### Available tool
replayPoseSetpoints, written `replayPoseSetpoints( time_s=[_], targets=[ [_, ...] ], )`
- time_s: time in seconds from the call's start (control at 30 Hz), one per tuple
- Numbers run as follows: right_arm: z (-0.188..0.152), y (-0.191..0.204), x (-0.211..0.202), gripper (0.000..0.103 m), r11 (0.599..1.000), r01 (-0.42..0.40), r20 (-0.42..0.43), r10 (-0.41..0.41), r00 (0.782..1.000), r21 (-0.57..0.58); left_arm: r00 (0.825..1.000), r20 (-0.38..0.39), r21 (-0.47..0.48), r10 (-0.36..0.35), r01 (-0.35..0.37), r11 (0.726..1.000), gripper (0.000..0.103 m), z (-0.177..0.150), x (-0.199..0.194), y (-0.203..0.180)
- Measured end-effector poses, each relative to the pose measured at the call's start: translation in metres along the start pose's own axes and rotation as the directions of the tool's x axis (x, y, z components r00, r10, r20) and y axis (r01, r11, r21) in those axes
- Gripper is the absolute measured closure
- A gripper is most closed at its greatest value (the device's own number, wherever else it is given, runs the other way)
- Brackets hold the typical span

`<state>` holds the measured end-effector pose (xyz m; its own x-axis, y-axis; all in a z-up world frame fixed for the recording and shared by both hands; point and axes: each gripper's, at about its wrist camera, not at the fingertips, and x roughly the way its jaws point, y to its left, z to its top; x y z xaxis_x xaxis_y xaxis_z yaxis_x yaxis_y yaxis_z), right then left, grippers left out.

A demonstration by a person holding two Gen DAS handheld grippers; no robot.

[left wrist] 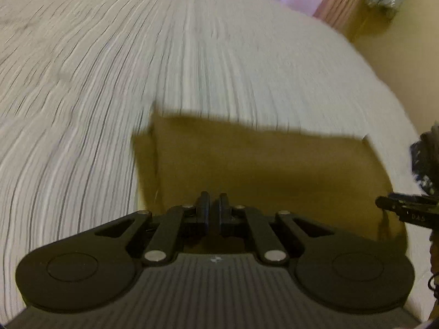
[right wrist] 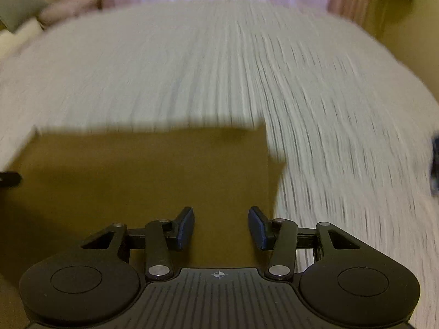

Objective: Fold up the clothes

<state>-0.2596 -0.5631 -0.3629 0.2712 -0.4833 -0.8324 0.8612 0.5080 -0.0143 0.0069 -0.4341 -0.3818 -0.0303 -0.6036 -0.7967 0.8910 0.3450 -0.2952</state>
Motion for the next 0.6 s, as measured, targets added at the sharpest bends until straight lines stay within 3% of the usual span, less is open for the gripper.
replayPoseSetpoints(
  time_s=[0.17,0.27,0.37,0.47,0.6],
  targets=[
    [-0.024,-0.001,-0.037,0.055,1.0,-0.009,0.022,0.008,1.0,0.025,0.998,0.024,-0.018,0.052,-0.051,0.999,0.1,-0.032,-0.036,-0.012],
    [-0.053,-0.005,-0.034,0.055,1.0,0.011,-0.073,-0.01,0.997,0.008,0.994,-0.044,-0.029,0.104,-0.105,0.994,0.1,-0.052,-0.046,-0.02],
    [-0.069,-0.016,-0.053,0.055,0.997,-0.022,-0.115,0.031,0.993,0.074,0.982,-0.114,-0.057,0.153,-0.16,0.985,0.099,-0.071,-0.063,-0.031],
    [-0.074,-0.022,-0.091,0.055,0.996,-0.042,-0.131,0.053,0.99,0.084,0.97,-0.175,-0.087,0.17,-0.187,0.978,0.092,-0.081,-0.095,-0.052],
    [-0.079,-0.027,-0.144,0.054,0.987,-0.124,-0.207,0.144,0.968,0.103,0.966,-0.172,-0.065,0.191,-0.205,0.977,0.081,-0.092,-0.15,-0.09]
  ],
)
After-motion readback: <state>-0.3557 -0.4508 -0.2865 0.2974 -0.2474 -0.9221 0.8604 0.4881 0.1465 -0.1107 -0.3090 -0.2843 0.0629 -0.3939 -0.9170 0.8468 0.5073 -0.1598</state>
